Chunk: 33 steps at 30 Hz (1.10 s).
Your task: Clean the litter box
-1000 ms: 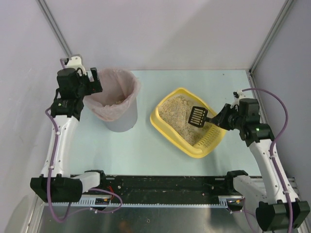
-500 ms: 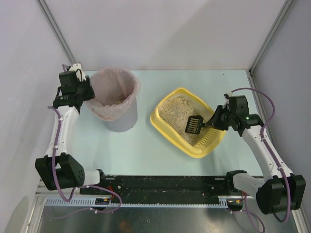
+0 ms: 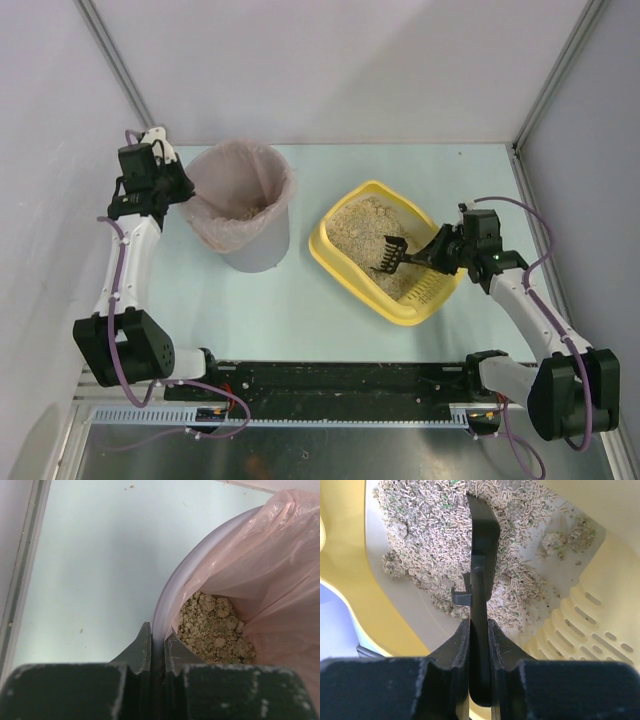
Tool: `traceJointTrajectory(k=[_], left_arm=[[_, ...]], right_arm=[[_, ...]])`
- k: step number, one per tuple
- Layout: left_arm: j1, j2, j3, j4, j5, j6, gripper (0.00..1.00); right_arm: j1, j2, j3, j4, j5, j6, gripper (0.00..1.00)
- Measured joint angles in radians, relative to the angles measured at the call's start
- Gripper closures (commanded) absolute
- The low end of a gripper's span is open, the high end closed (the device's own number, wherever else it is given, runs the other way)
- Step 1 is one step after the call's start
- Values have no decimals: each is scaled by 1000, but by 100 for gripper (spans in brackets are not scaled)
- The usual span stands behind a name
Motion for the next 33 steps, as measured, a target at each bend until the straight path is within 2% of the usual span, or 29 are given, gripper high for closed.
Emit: traceJointTrajectory(k=[13,24,29,32,33], left_arm=[[-23,37,21,34,62,-5,100],[-113,63,32,54,62,-2,100],[-115,61,32,50,50,-1,98],[-116,58,32,49,44,0,87],[-117,57,32,49,43,0,80]], right_arm=[[48,0,-94,177,19,125,100],[96,43,-160,354,39,207,100],[103,41,-167,365,50,211,80],[109,25,-173,364,64,204,60],[113,18,-177,357,76,194,50]])
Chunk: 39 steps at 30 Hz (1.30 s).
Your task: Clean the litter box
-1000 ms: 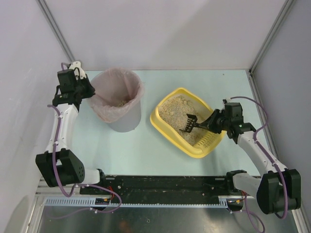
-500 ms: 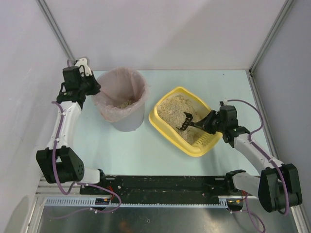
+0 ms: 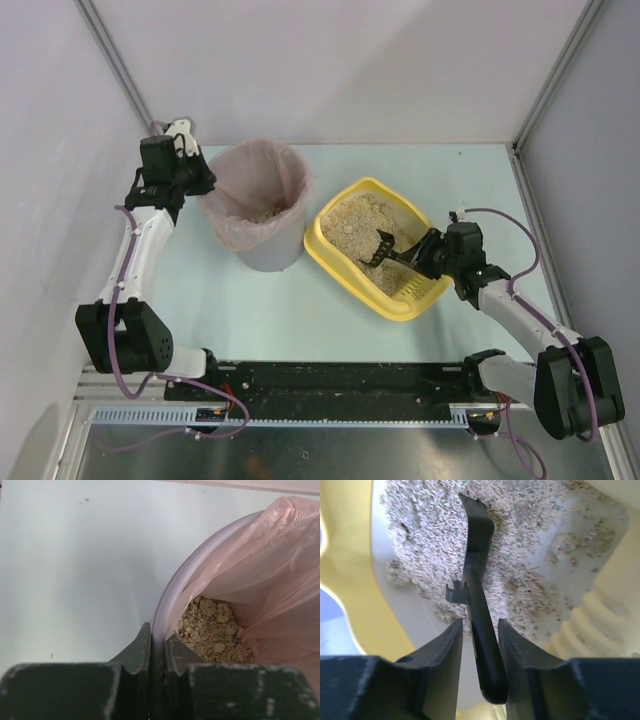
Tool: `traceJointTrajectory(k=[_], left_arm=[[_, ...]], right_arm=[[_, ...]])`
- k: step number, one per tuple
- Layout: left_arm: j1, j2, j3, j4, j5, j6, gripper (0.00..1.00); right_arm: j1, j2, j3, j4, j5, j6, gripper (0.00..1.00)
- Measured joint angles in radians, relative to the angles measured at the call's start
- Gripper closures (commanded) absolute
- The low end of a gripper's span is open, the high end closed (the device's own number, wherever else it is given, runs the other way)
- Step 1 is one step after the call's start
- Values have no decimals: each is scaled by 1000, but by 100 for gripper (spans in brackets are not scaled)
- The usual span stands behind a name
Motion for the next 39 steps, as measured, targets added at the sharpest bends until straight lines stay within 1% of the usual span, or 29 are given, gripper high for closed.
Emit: traceJointTrajectory(k=[2,3,5,6,11,14,15,17,18,21,25,29,34,39], left_arm=[[0,-2,-2,3,-6,2,77],[0,-3,-5,6,-10,2,73],[-1,-3,-10,17,-21,1,69],[-5,-3,-12,23,-25,1,63],[-23,-15,-21,27,-37,5,54],[-30,-21,-24,25,-36,7,42],[-34,-23,-24,24,-35,9,36],[-43,-26,-25,17,-32,10,31],[-50,-27,-31,8,-34,10,24],[-60,-32,-38,-9,-31,9,16],[-71,-42,-39,-27,-32,9,11],[-75,-59,-47,-51,-42,8,8],[-79,-109,-73,-60,-75,8,7],[-79,-161,-86,-58,-89,8,6]], right_arm=[[5,-17,-11,-19,18,-25,42],[7,-29,-16,-30,25,-43,34],[11,-58,-18,-40,34,-73,28],[12,-79,-18,-43,42,-92,24],[28,-154,-2,-96,85,-204,20],[63,-169,36,-134,124,-292,18],[81,-171,56,-146,135,-327,18],[108,-169,97,-164,158,-394,18],[121,-163,127,-183,166,-435,19],[154,-97,244,-246,196,-551,19],[232,27,354,-309,296,-675,20],[299,125,372,-363,358,-748,20],[319,205,373,-413,431,-799,18],[323,252,380,-430,449,-823,19]])
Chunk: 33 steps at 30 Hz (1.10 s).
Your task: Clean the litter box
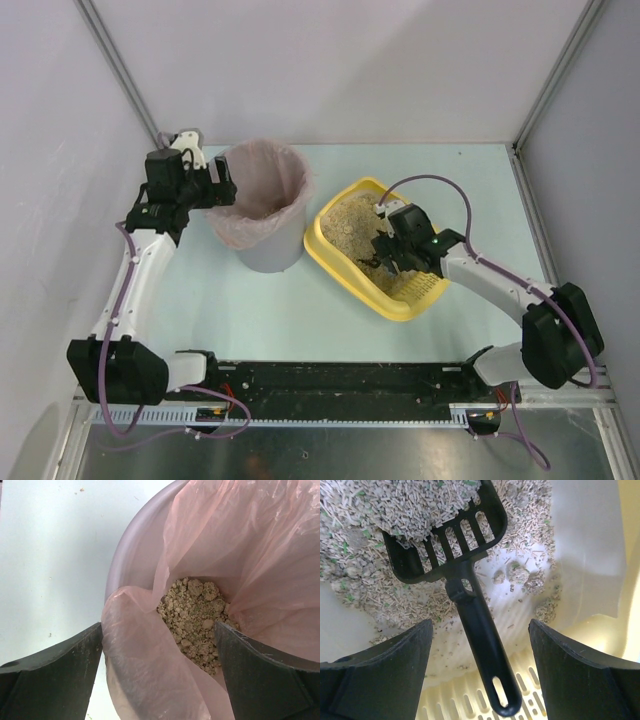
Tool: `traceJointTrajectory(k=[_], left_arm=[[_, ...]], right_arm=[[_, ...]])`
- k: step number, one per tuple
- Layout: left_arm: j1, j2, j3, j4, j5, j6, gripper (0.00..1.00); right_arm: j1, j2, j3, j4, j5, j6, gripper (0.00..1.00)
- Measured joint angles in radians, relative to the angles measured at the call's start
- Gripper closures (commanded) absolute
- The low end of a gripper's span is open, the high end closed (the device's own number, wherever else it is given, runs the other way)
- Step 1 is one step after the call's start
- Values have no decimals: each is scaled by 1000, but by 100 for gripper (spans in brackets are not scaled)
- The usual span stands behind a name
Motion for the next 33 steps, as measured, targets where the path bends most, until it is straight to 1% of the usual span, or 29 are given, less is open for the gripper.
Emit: traceJointTrajectory(k=[2,6,11,12,14,15,19,20,25,26,28,29,33], left_arm=[[0,-11,-1,2,-2,0,5],[-1,-15,-4,7,-6,-7,1],[-1,-21,-12,12,-15,-7,0],[-1,-22,-14,13,-15,-7,0],[-1,-22,-16,14,-15,-7,0],[-1,-22,-17,14,-15,-7,0],[-1,-22,-17,14,-15,-7,0],[-1,-22,-17,14,-15,-7,0],[-1,-22,-17,14,-15,-8,0],[-1,-22,-17,14,-15,-8,0],[-1,-22,-17,14,-14,-8,0],[-1,-22,-17,14,-14,-8,1],[-1,-22,-17,14,-14,-8,0]], right_arm=[[5,27,1,0,0,-7,20],[18,80,2,8,3,-13,34],[28,129,2,34,0,-16,46],[28,134,2,39,0,-15,50],[28,145,2,56,0,-15,54],[28,150,2,64,-1,-13,58],[28,167,2,82,-19,-6,67],[28,169,2,84,-30,-5,72],[21,176,2,94,-80,16,86],[15,177,2,97,-88,24,92],[6,177,2,105,-106,39,95],[2,177,2,108,-111,46,100],[-15,175,-24,154,-140,82,100]])
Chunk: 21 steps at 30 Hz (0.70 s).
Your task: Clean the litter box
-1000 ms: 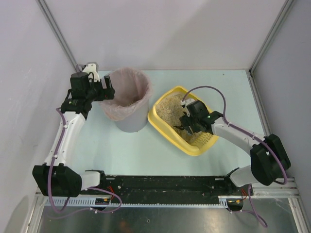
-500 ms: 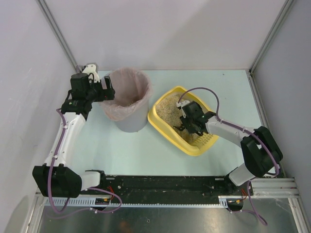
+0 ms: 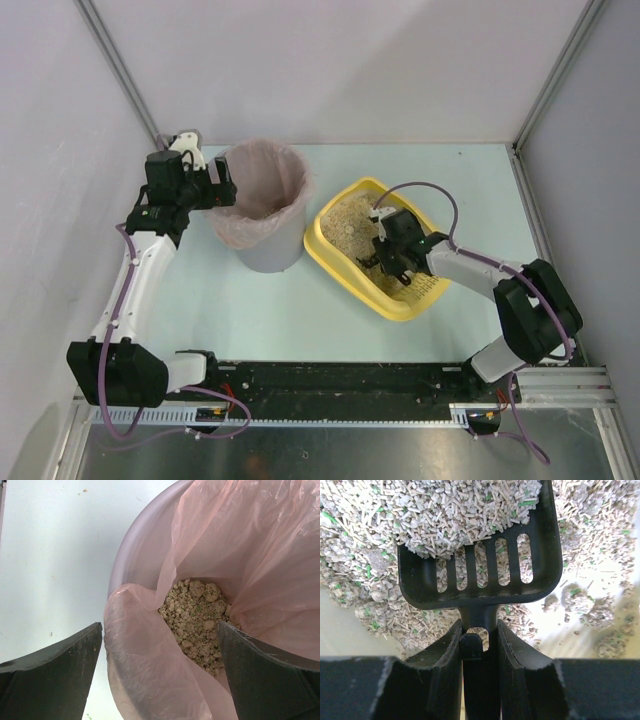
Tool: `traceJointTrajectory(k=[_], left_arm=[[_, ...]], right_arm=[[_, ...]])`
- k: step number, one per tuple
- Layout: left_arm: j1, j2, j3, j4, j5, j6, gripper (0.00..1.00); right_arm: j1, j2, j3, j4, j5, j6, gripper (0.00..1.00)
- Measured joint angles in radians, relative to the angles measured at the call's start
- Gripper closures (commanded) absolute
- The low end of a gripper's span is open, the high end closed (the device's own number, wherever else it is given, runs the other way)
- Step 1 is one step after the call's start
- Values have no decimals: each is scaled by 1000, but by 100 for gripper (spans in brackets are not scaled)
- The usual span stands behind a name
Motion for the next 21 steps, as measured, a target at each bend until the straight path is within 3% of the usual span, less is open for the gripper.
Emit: traceJointTrajectory(k=[10,21], left_arm=[[0,0,-2,3,15,-2,0],[0,0,-3,17,19,-7,0]], right_arm=[[-46,-115,-208,295,-51,128,100],[-66,-228,-268,383,-17,153,100]])
